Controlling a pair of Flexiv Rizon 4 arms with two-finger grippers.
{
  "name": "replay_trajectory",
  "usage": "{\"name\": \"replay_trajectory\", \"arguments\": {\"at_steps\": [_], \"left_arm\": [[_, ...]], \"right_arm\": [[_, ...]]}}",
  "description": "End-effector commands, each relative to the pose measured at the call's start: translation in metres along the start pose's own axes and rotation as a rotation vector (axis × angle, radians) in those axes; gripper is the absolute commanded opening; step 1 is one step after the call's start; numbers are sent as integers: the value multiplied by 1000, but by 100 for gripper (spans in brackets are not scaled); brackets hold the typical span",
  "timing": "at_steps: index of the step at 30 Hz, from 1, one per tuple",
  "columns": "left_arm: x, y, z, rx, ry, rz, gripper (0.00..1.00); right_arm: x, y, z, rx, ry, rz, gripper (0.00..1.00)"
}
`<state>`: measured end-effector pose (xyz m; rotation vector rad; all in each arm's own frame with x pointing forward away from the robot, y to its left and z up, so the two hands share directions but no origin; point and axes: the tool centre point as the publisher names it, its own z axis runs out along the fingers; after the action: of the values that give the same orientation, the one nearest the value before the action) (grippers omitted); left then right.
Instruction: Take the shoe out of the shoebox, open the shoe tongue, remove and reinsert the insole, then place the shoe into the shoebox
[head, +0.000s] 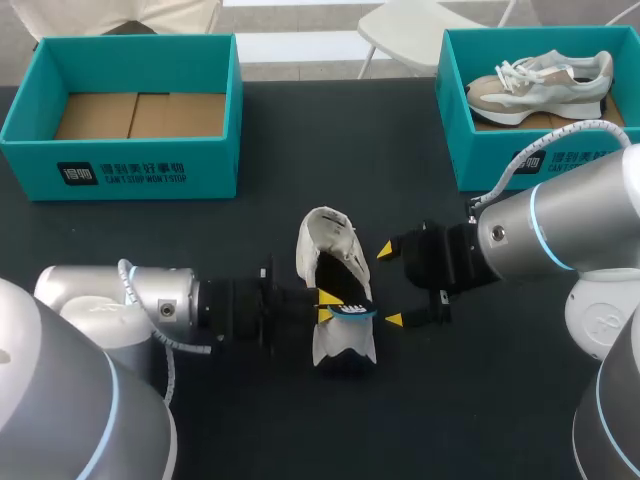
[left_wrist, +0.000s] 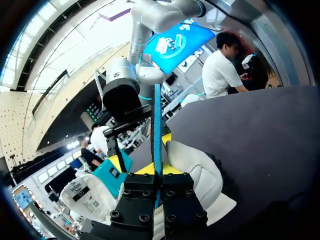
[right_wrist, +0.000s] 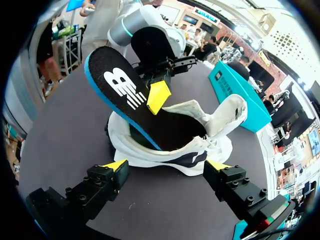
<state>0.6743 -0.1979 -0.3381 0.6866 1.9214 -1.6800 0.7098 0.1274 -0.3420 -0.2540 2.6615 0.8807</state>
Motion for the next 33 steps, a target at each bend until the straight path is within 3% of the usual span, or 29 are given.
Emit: {"name": "replay_trajectory", "arguments": {"at_steps": [1,7,11,12,13,16,23,30,33], "left_arm": [[-1,12,2,1,4,2,0],[-4,29,-3,-27,6,9,0],[-5,29,-5,-31,-1,5,0],[-5,26,-5,-29,-4,7,5],[-6,24,-5,-27,-6,11,26],[-10,14,-6,-19,-8,33,28],[-18,-5,-6,-10,2,87,22],[-16,-8,5,0,38,93,18],[-11,-6,9,-1,61,88,2]], "right_arm": [[1,1,0,1,-2,-1,100],[1,1,0,1,-2,-1,100],[1,1,0,1,-2,-1,100],[1,1,0,1,-2,-1,100],[1,1,0,1,-2,-1,100],[1,1,0,1,-2,-1,100],[1,1,0,1,-2,-1,100],[1,1,0,1,-2,-1,100],[1,1,0,1,-2,-1,100]]}}
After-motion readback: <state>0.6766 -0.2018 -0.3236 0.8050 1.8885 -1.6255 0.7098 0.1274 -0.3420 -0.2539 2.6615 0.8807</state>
